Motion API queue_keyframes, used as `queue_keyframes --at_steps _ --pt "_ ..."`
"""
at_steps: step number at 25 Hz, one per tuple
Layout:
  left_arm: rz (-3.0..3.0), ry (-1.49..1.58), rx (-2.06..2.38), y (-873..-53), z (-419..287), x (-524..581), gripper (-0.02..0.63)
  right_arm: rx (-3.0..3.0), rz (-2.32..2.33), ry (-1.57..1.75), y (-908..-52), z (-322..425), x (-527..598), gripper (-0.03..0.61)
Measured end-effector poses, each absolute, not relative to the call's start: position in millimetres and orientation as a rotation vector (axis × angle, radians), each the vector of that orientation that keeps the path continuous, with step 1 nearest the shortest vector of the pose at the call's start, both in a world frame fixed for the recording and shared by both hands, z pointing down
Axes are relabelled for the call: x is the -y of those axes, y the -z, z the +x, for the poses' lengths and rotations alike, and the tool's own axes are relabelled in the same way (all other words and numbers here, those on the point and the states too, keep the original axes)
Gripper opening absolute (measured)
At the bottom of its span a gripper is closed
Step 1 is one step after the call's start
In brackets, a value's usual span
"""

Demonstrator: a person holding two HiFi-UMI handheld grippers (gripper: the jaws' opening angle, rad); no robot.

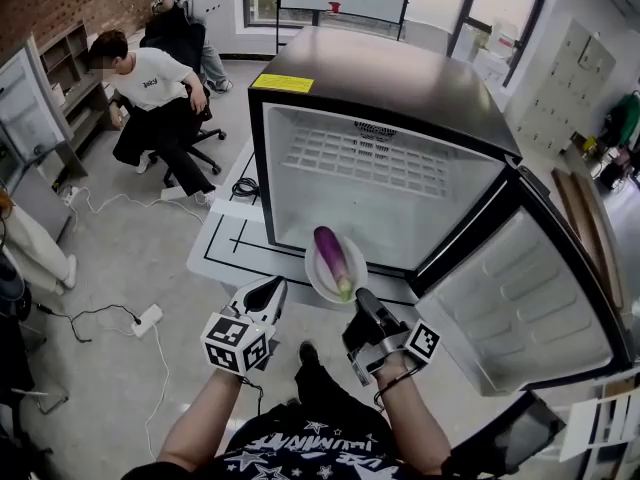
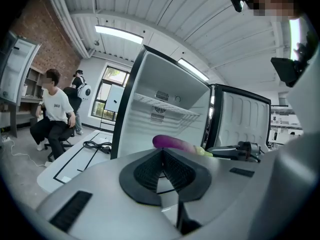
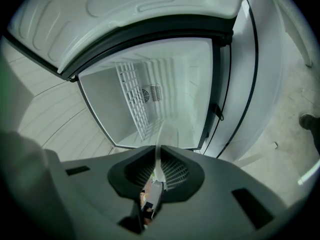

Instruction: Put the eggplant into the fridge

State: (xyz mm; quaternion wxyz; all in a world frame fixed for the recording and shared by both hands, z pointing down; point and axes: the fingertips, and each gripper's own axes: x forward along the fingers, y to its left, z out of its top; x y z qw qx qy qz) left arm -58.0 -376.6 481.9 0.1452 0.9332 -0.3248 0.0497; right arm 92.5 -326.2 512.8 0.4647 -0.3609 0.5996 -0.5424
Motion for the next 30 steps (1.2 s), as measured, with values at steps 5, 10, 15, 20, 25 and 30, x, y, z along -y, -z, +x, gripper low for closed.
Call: queue_keyframes --at_steps 5,10,15,20,25,30 --pt "2.692 -0.144 0.928 -485 -46 400 0.009 -1.475 -0.882 1.338 -514 100 352 0.026" --pt "2.685 -0.158 0.925 -491 -40 427 0.009 -1.474 -0.888 1.360 -521 101 378 0.026" --pt "2.691 -0.163 0.904 -495 -30 450 0.009 -1.476 -0.893 1.376 -527 101 404 0.026" --pt "2.686 -0.175 0.856 -501 -17 466 0.009 -1.469 -0.913 1.386 -531 106 426 0.026" --pt "2.679 -0.196 0.836 -507 -6 479 0.009 -1.458 -0.937 1.405 -536 113 443 0.026" --pt "2.668 -0.204 0.837 -512 -4 491 0.009 -1.456 -0.949 1.423 -541 113 460 0.026"
